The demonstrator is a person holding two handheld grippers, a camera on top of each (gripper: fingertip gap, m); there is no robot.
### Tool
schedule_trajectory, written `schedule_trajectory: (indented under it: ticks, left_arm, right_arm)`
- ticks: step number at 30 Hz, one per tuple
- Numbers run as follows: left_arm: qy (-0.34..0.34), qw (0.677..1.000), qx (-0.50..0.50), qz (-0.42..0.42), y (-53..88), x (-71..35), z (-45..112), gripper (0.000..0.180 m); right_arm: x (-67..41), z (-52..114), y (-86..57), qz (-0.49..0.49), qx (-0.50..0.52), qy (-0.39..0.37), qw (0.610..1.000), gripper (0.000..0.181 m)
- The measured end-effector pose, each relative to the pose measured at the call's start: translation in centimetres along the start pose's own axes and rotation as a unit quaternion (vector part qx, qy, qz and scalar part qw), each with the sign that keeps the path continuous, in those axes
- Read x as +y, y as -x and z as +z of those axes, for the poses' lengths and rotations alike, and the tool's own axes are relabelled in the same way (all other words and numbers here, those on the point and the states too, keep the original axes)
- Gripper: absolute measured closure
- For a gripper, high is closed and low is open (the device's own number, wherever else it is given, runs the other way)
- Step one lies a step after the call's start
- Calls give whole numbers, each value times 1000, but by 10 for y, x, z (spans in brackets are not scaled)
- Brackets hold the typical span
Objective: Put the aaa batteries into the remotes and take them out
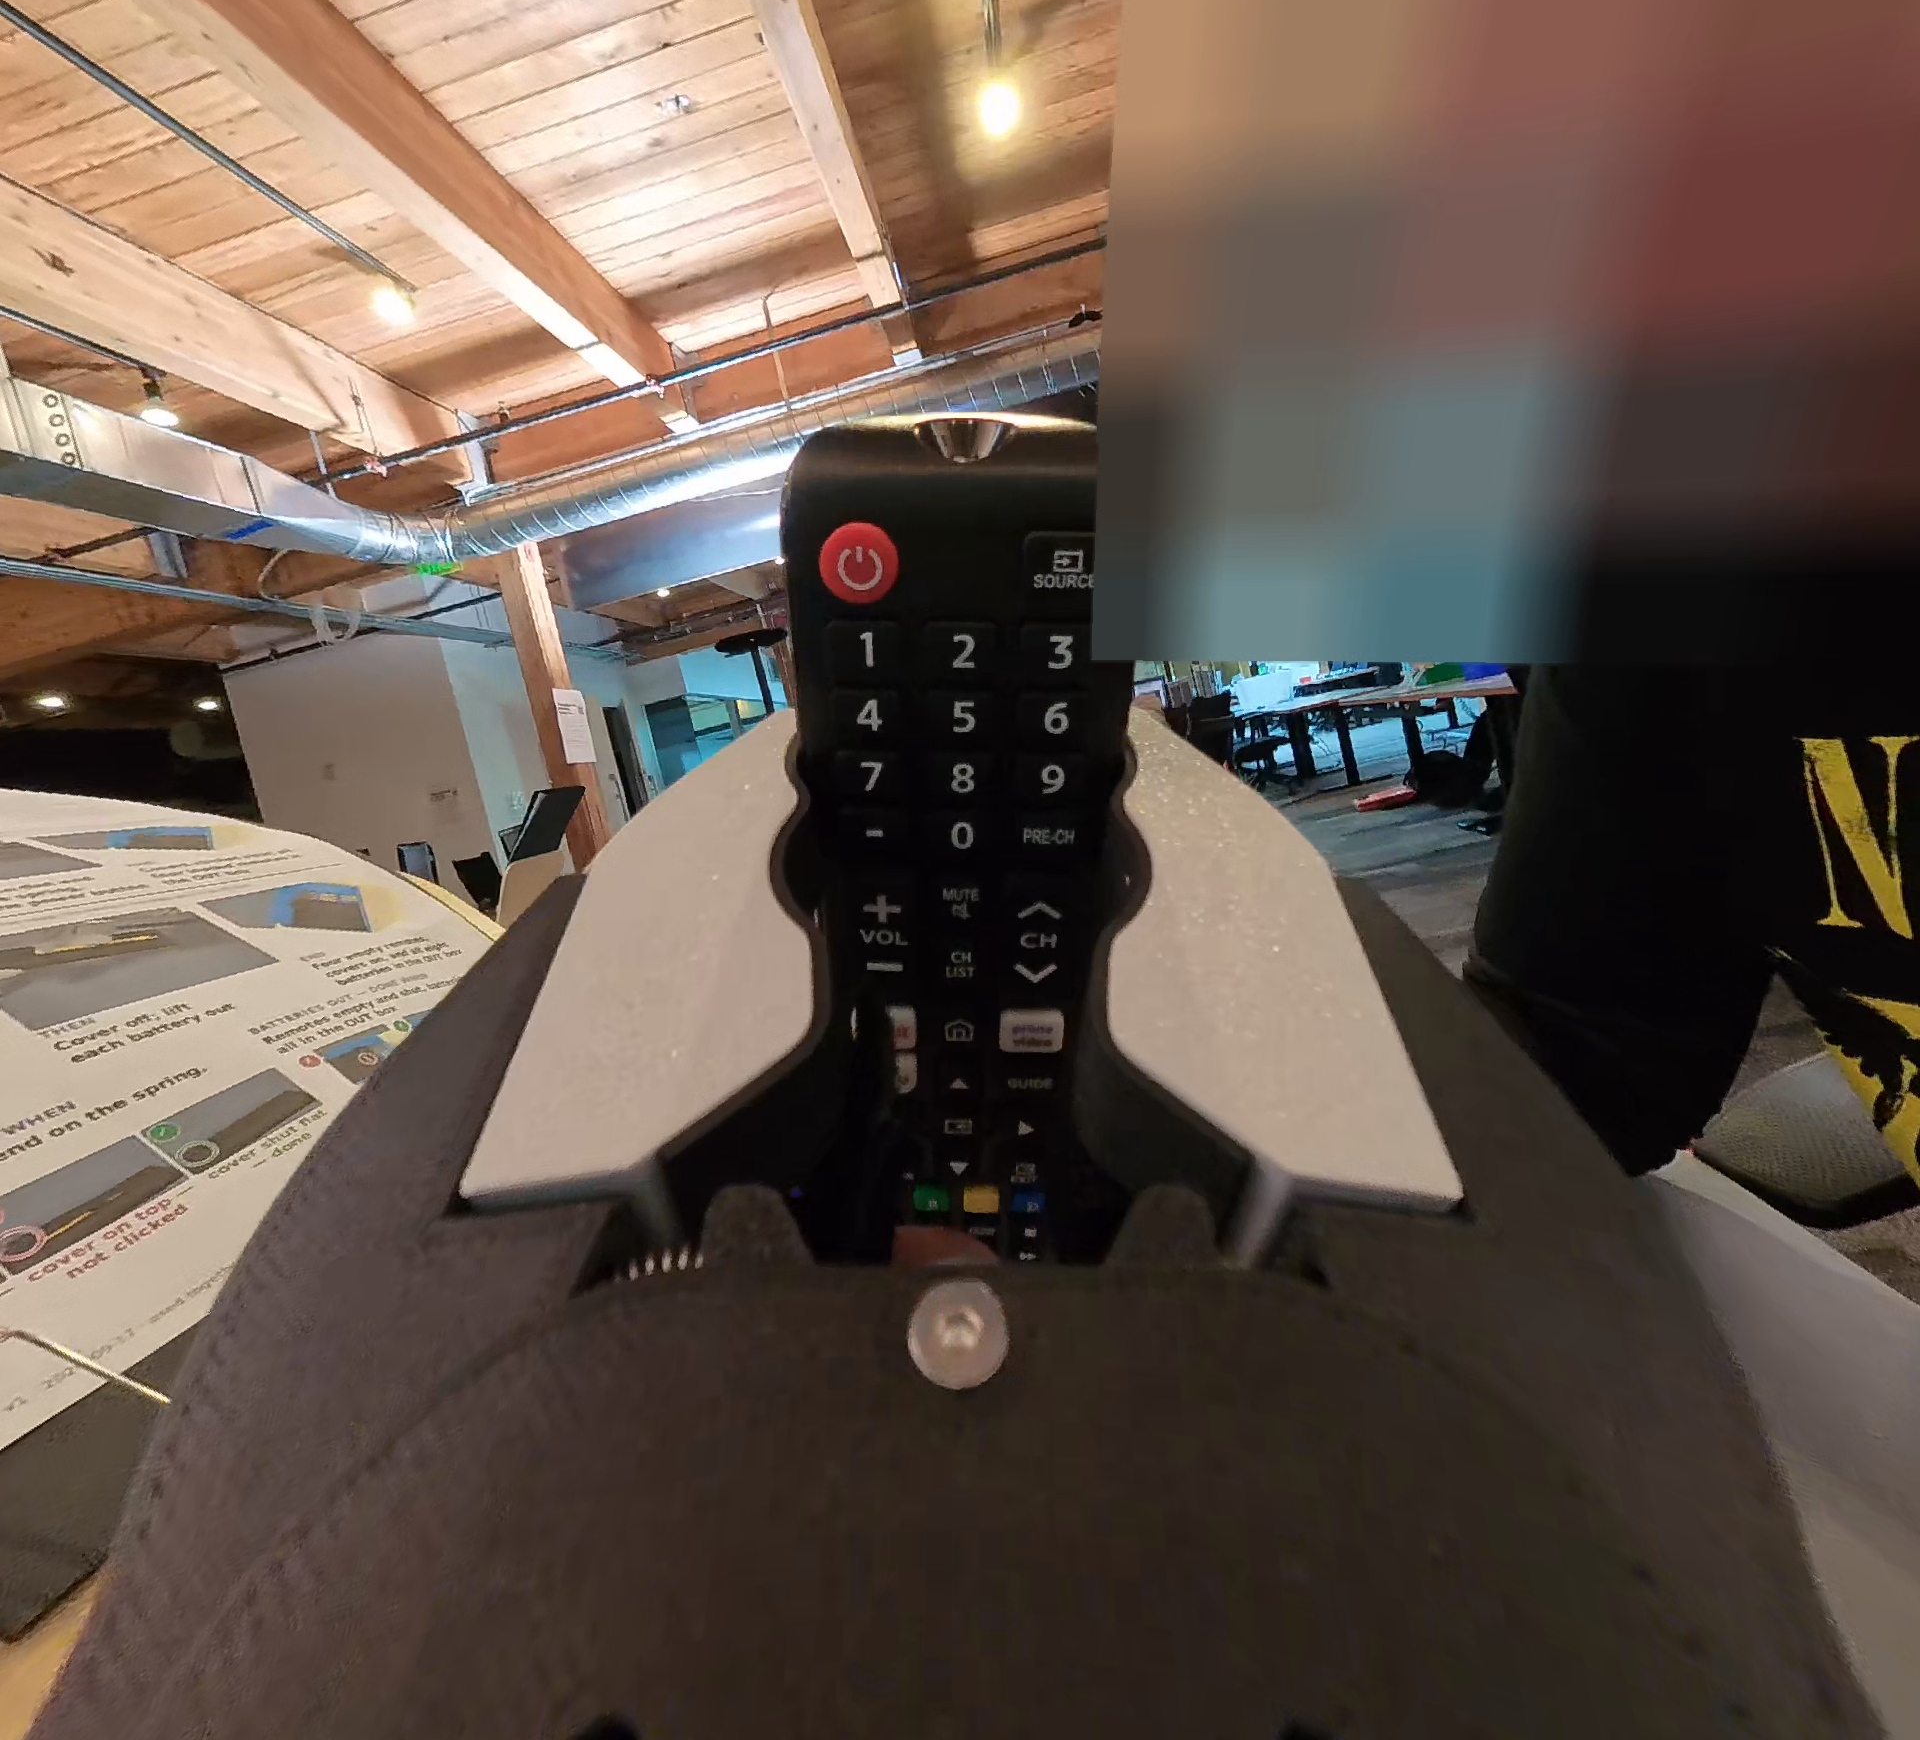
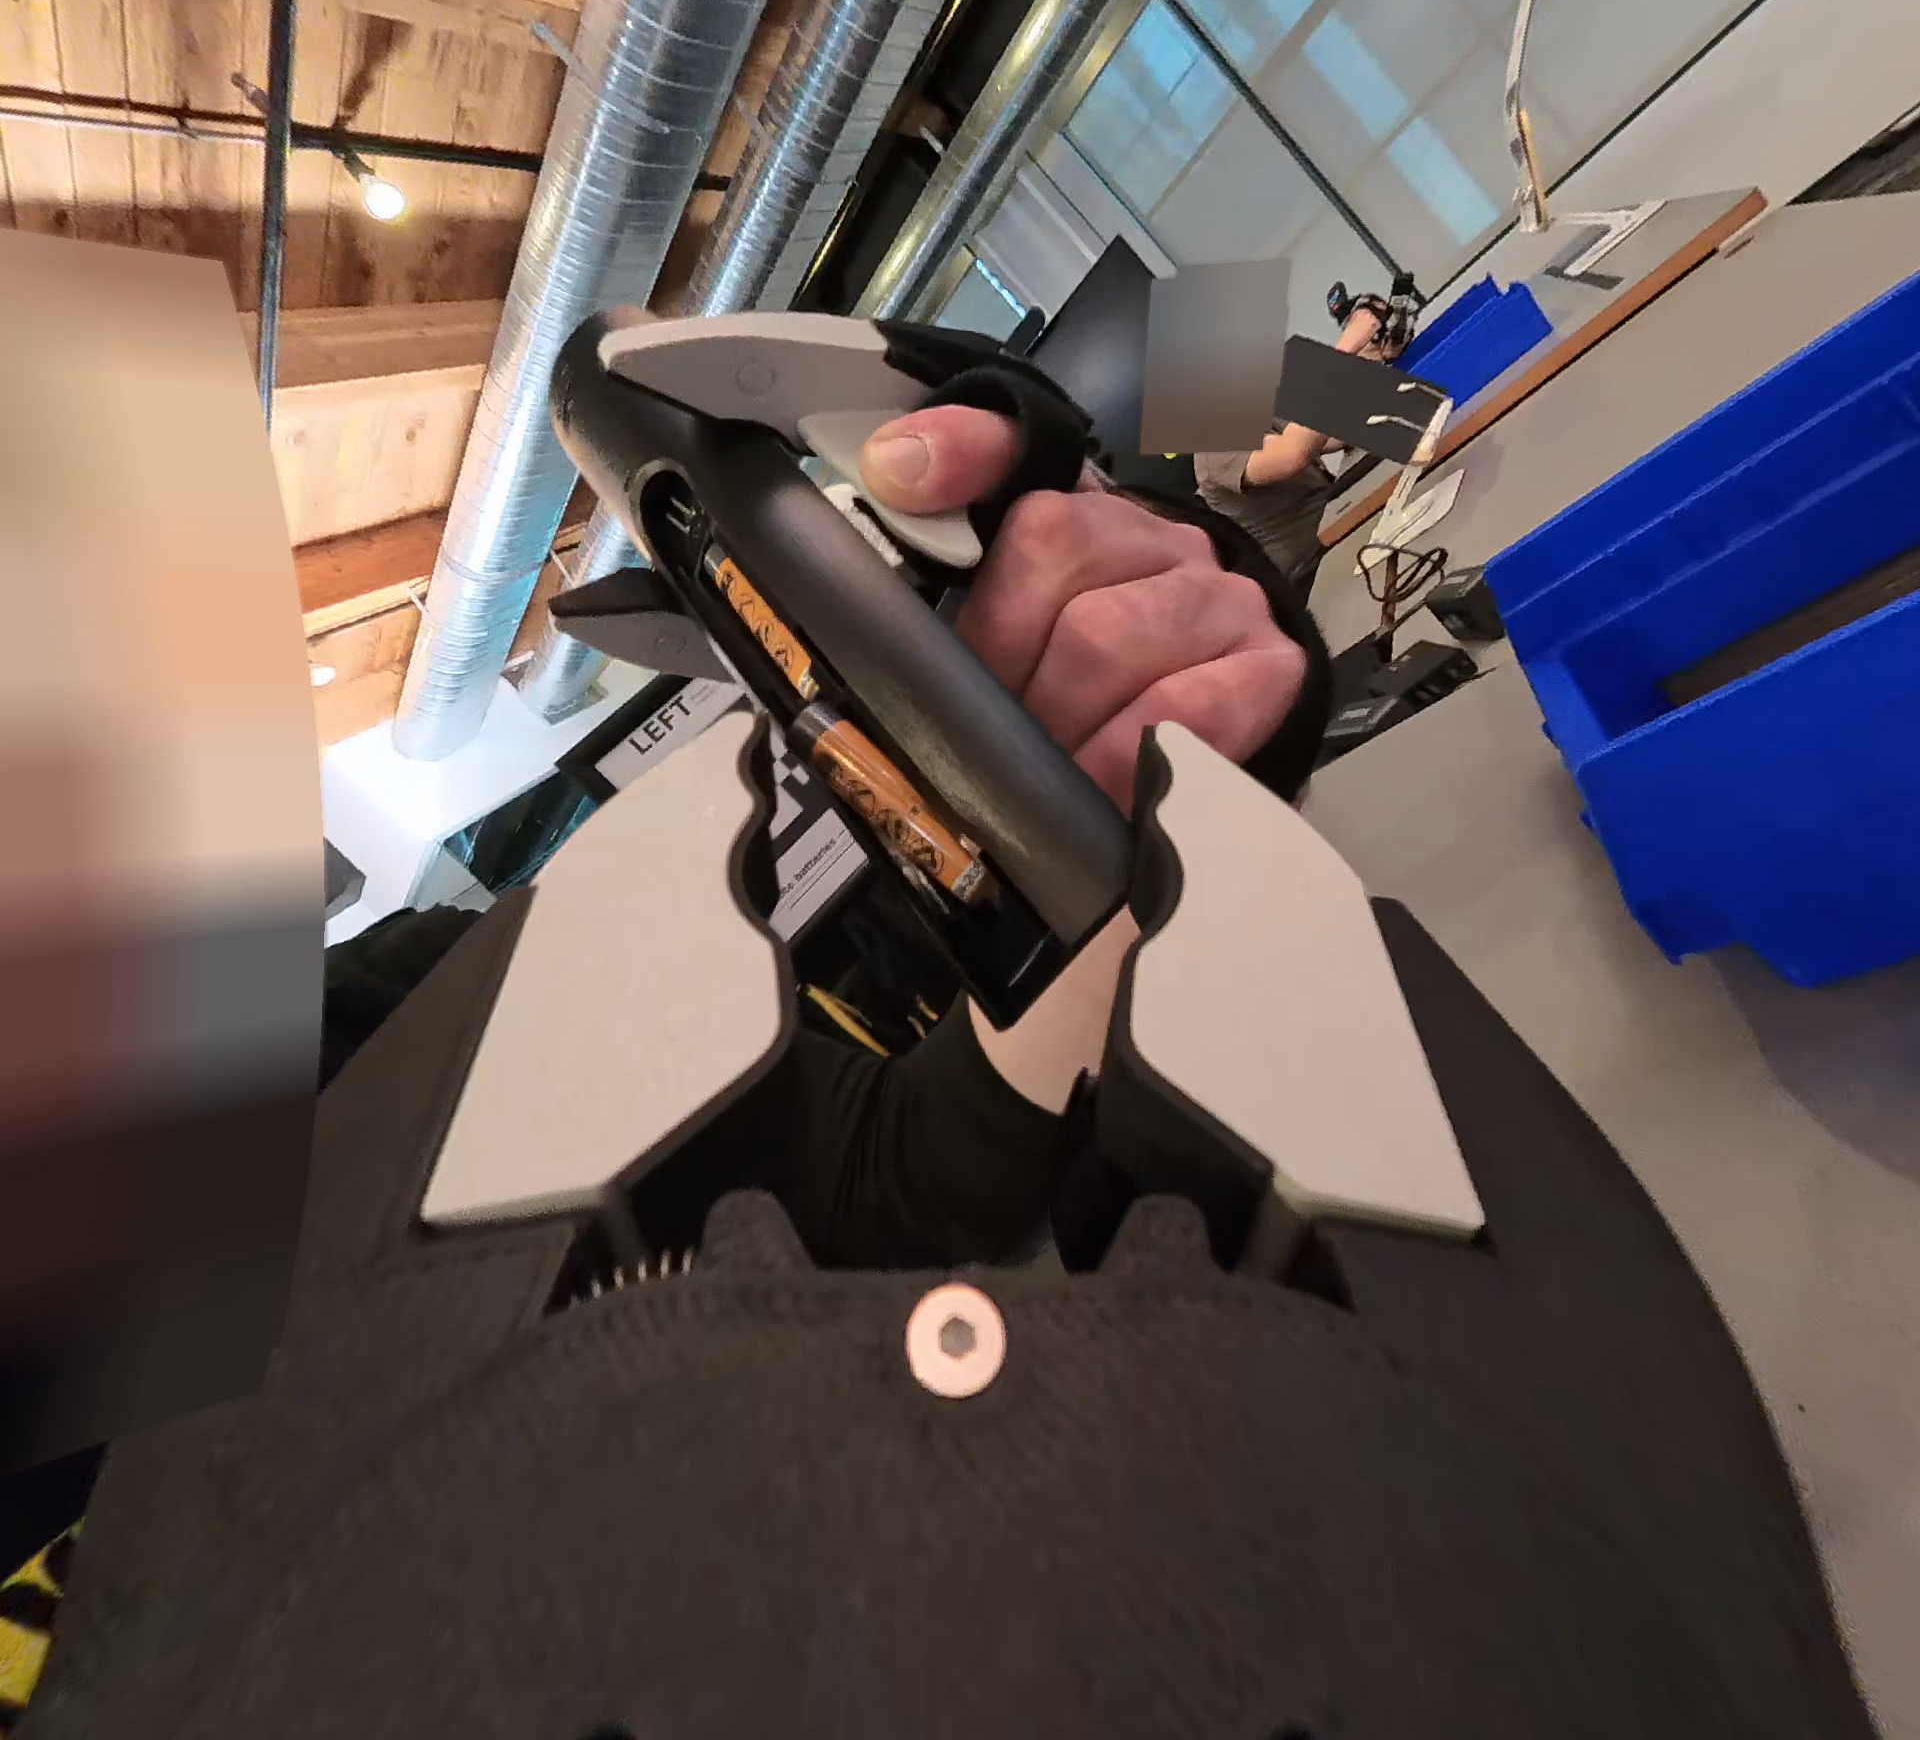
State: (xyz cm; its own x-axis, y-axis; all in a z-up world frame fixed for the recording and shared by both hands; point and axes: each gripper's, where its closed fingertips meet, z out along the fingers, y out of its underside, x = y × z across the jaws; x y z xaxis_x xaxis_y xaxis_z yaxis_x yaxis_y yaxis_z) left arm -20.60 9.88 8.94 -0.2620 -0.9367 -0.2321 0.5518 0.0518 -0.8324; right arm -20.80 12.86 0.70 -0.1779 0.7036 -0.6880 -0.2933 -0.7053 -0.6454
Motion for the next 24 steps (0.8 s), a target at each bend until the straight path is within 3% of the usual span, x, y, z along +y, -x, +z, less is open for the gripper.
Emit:
schedule_trajectory:
  ticks: [10, 12, 14, 17, 21, 24]
  left_arm:
    - [14, 1000, 3, 18, -6, 1, 7, 128]
    - [0, 1000, 6, 14, -6, -2, 5, 127]
    - [-32, 999, -9, -4, 3, -12, -7, 129]
    - [-71, 997, 3, -26, 4, -15, -18, 129]
    - [-78, 996, -8, -29, 9, -16, -20, 129]
    - [-86, 995, -25, -32, 14, -17, -26, 129]
  right_arm:
    - [0, -2, 1, -1, -18, -7, 1000, 127]
    - [-1, -2, 5, -18, -19, -6, 1000, 132]
    - [-10, -9, 16, -33, -39, -26, 998, 152]
    - [-9, -5, 21, -75, -6, -3, 997, 155]
    - [-14, -5, 17, -92, 26, -13, 995, 151]
    - [-19, -6, 12, -118, 84, -11, 989, 123]
